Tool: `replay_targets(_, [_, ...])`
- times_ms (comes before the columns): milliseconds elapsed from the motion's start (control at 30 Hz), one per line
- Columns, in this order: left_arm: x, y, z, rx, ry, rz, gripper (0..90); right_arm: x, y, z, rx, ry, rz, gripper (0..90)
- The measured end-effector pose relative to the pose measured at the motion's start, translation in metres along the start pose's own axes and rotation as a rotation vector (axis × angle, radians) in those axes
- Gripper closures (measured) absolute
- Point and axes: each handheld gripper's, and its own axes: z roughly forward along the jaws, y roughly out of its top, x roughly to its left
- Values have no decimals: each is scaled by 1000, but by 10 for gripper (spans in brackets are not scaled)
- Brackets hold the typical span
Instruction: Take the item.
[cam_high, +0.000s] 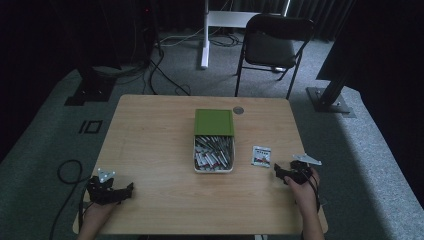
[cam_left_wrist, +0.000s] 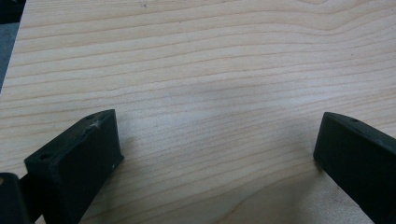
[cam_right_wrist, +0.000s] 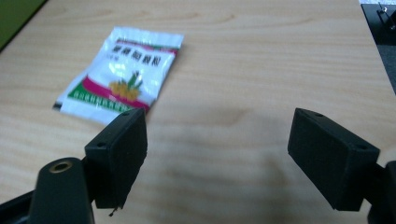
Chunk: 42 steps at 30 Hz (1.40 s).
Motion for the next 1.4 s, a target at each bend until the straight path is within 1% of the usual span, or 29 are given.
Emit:
replay_targets(100, [0, 0, 0, 0, 0, 0, 14, 0, -5, -5, 1, -2, 2, 195])
replay_targets(300, [0, 0, 0, 2, 0, 2, 14, 0, -14, -15, -7, -23, 10, 187])
replay_targets(367, [0, 0, 0, 2, 0, 1, 14, 2, -17, -17, -6, -35, 1, 187])
replay_targets(433, [0, 0, 0, 2, 0, 1, 14, 2, -21, -19, 3, -36, -9, 168])
replay_targets(500, [0, 0, 0, 2, 0, 2, 14, 2, -26, -20, 10, -28, 2, 166])
replay_targets(567, [0, 0, 0, 1, 0, 1, 14, 3, -31, -22, 21, -44, -5, 167])
replay_targets(667, [0, 0, 0, 1, 0, 2, 14, 3, -38, -25, 26, -42, -9, 166])
replay_targets(767, [0, 0, 0, 0, 0, 1, 14, 4, -41, -29, 25, -49, -11, 166])
replay_targets(833, [0, 0, 0, 0, 0, 2, 14, 5, -44, -31, 32, -58, -23, 165])
replay_targets(1033, [0, 0, 0, 0, 0, 2, 14, 11, -50, -38, 31, -69, -13, 166])
replay_targets(1133, [0, 0, 0, -1, 1, 1, 14, 12, -52, -40, 30, -66, -16, 165])
replay_targets(1200, [0, 0, 0, -1, 1, 1, 14, 12, -53, -40, 35, -59, -21, 128])
replay_targets(1400, [0, 0, 0, -1, 1, 2, 14, 13, -53, -40, 38, -62, -21, 130])
